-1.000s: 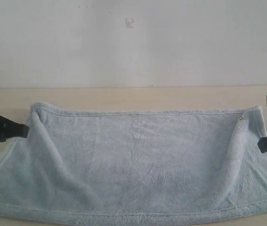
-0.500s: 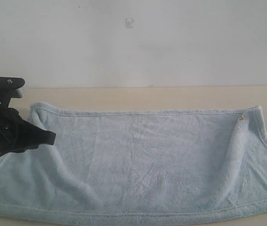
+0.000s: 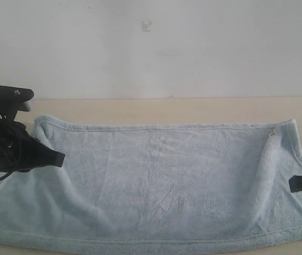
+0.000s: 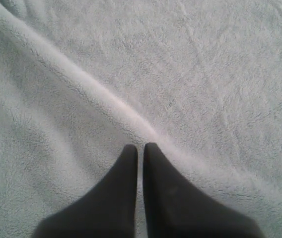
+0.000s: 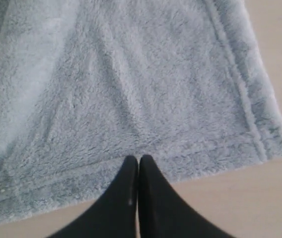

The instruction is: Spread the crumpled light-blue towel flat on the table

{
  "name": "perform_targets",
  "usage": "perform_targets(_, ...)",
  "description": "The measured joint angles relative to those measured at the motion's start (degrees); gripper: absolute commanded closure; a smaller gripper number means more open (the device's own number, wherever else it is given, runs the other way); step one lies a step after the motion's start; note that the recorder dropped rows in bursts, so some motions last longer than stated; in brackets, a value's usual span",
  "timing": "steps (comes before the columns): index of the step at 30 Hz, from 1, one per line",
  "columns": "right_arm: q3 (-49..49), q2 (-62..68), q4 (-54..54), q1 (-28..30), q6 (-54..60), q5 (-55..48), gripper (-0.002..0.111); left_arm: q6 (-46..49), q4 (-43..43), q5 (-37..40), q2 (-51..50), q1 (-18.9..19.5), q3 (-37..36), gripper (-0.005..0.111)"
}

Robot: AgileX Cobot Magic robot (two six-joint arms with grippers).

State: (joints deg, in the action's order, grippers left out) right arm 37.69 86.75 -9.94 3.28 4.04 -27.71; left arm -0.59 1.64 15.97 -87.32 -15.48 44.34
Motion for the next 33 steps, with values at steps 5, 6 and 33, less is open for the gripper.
perform_targets(5,3.6,1.7,-11.1,0.0,13.2,-2.4,0.109,0.2,0.8,-0.2,0.0,0.0,0.0,0.103)
perform_targets(6,3.6,1.8,-11.3,0.0,13.6,-1.3,0.109,0.2,1.0,-0.2,0.0,0.0,0.0,0.103)
perform_targets(33,5.2,14.2,11.2,4.6,-4.0,-1.5,0.109,0.2,1.8,-7.1,0.0,0.0,0.0,0.103)
